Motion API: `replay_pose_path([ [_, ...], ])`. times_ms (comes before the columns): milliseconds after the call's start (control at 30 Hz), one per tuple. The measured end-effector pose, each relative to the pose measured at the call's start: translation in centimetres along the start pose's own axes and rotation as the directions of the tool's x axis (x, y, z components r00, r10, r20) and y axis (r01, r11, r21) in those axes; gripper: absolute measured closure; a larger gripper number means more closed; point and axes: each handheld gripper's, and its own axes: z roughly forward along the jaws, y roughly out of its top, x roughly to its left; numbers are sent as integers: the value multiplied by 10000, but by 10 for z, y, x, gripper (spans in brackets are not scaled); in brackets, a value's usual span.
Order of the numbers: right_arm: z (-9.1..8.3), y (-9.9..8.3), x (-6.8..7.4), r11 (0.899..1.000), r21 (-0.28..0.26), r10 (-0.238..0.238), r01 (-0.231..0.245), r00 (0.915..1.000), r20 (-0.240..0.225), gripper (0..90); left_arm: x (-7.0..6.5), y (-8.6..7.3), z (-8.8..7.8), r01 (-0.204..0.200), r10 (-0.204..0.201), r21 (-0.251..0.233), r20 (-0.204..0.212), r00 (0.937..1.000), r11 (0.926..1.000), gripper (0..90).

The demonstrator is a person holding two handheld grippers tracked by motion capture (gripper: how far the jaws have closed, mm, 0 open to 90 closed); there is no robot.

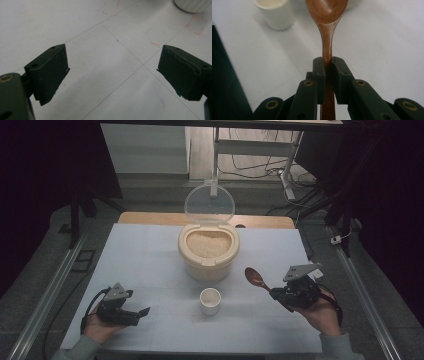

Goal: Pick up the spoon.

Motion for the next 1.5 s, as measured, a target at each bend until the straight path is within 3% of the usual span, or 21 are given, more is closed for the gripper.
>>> replay_pose_path([
  [333,9,37,25,9939,-226,-1095,1083,9920,-621,812,0,1,0,37,-36,-38,67,10000,10000,93],
  [467,21,55,35,9874,-197,-1581,1569,9831,-927,812,0,1,0,53,-53,-19,87,9999,10000,93],
  [700,35,73,47,9794,-225,-2020,2007,9718,-1219,812,0,1,1,20,-20,16,99,9999,10000,93],
  [767,41,80,52,9740,-226,-2262,2253,9644,-1370,811,0,1,1,47,-48,24,129,9999,10000,93],
  [1067,56,93,63,9656,-162,-2589,2596,9530,-1571,811,-1,1,1,23,-23,19,126,9999,10000,93],
  [1500,65,97,69,9578,6,-2838,2873,9464,-1545,811,-2,3,0,-19,20,-35,209,9998,10000,93],
])
